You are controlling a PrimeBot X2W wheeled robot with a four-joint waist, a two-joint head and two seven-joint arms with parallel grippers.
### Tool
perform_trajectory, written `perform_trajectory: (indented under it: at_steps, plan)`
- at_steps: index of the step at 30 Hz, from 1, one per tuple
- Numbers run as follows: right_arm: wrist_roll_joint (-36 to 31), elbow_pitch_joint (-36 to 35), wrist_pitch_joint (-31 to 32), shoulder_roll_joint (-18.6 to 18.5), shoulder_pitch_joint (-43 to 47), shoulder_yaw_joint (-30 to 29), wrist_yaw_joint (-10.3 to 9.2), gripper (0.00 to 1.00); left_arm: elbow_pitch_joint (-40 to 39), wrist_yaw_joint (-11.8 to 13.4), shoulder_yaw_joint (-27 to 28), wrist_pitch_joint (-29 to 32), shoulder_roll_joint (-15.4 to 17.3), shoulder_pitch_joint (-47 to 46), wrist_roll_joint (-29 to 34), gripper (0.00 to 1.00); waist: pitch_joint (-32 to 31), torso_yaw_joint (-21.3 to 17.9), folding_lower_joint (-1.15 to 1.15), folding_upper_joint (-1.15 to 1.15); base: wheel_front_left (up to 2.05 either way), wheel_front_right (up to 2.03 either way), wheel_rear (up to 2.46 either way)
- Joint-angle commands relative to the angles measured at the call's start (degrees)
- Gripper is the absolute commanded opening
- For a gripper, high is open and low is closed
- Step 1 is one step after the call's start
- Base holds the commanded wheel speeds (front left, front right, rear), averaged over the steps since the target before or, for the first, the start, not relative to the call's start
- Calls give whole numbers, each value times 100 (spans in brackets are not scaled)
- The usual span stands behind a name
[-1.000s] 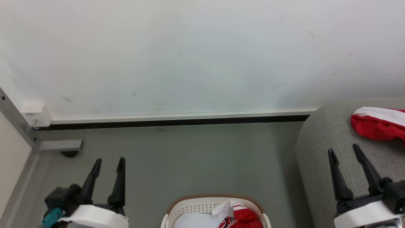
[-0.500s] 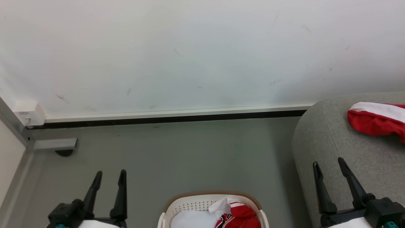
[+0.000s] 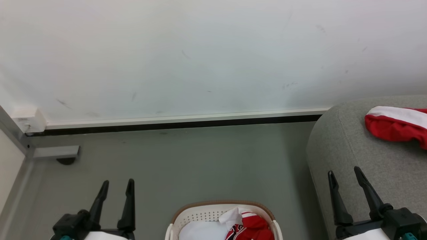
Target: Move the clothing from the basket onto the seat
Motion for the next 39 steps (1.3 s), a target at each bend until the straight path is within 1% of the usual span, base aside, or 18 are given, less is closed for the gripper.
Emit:
perform_trajectory:
  at_steps: [1,6,13,18,25,30,37,39]
  plan:
    - [14,0,-39,15,-77,-16,-14,100,21,-13,35,-2,-19,-36,97,100,4,-12,0,0,0,0,0]
    - [39,13,-39,25,-99,-4,-14,100,39,-9,-15,-2,-35,-58,103,100,10,-50,0,0,0,0,0]
    - [41,38,-39,22,-60,-86,-14,100,97,-11,-418,-2,16,-226,-3,100,115,-193,0,0,0,0,0]
    - [-2,-23,-36,25,-196,-110,-15,100,250,-11,-683,-2,118,-423,-83,100,419,-514,0,0,0,0,0]
    - [-9,-104,-27,33,-339,-144,-15,100,720,-12,-1152,-2,350,-743,-241,100,913,-1119,0,0,0,0,0]
    - [178,-252,-27,38,-456,-117,-15,100,1278,-12,-1614,5,560,-1067,-422,100,1261,-1490,0,0,0,0,0]
    - [355,-612,-27,37,-639,-141,-15,100,2033,-12,-2615,418,967,-1772,-728,100,1833,-1847,0,0,0,0,0]
    - [436,-696,-27,38,-691,-185,-15,100,2205,-12,-2917,511,1036,-1969,-808,100,1991,-1916,0,0,0,0,0]
